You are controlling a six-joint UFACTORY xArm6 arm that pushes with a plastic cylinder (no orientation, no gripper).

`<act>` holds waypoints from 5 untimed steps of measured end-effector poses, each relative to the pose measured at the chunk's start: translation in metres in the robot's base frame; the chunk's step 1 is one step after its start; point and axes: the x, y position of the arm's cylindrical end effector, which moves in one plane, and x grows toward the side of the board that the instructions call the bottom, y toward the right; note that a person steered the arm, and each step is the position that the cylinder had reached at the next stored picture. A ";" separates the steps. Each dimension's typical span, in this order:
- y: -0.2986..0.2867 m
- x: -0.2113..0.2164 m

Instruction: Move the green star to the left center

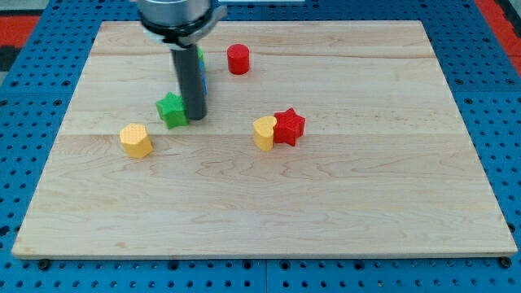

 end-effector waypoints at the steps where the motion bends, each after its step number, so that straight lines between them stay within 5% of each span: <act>1: -0.041 -0.001; 3: -0.082 0.003; 5: -0.087 0.071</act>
